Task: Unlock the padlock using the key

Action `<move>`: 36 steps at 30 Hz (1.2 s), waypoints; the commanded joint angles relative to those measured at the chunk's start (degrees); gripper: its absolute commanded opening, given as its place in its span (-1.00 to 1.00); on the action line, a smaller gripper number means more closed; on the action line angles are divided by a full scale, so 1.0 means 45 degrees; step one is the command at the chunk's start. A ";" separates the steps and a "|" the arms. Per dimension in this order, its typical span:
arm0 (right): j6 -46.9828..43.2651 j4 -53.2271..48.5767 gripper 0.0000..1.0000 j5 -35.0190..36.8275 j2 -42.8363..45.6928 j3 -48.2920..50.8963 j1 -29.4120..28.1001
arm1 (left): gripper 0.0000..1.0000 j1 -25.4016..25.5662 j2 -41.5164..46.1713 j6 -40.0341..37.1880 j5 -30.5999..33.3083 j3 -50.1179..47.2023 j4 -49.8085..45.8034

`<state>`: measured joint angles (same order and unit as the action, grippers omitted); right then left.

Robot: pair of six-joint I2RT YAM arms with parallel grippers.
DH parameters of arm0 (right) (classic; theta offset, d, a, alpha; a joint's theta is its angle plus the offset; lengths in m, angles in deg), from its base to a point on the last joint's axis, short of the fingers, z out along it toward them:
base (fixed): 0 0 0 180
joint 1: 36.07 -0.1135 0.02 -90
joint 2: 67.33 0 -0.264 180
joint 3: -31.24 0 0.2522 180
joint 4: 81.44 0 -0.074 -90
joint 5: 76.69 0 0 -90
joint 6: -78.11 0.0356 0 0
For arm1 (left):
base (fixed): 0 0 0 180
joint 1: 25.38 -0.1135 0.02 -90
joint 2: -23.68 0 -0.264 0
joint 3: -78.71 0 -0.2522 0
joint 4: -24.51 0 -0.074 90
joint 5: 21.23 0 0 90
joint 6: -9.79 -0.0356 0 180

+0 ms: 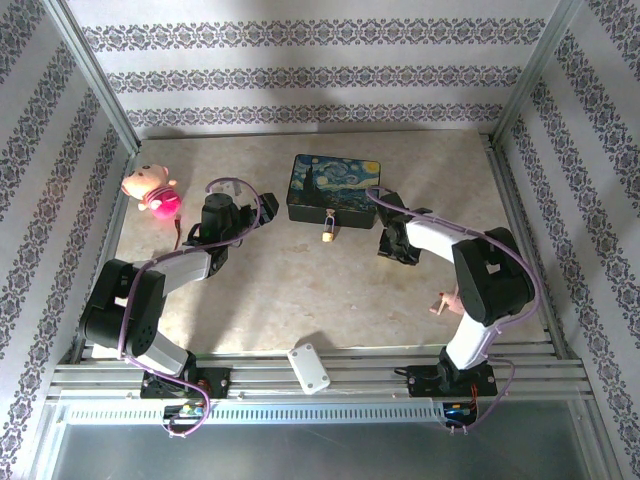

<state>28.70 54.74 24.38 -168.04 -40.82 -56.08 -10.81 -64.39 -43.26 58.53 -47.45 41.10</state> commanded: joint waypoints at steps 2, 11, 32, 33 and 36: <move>0.0001 0.0040 -0.02 -0.0132 -0.0383 -0.0650 0.0072 | 0.99 0.0066 0.0429 0.0147 0.0225 -0.0019 -0.0298; 0.0060 -0.0077 -0.20 -0.0067 -0.0394 -0.0665 0.0033 | 0.99 0.0083 0.0607 0.0032 0.0343 0.0015 -0.0474; 0.0084 -0.0603 -0.84 -0.0038 0.0041 -0.0719 0.0150 | 0.99 0.0076 0.0816 -0.0142 0.0320 0.0132 -0.0855; 0.0080 -0.0657 -0.87 -0.0019 0.0155 -0.0735 0.0149 | 0.99 0.0080 0.0841 -0.0154 0.0342 0.0122 -0.0875; 0.0026 -0.0816 -0.97 0.0054 0.0466 -0.0740 0.0112 | 0.99 0.0077 0.0948 -0.0214 0.0361 0.0098 -0.0921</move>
<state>28.84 53.23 23.79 -168.50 -43.16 -55.68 -10.81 -62.03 -43.32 59.62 -47.48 38.26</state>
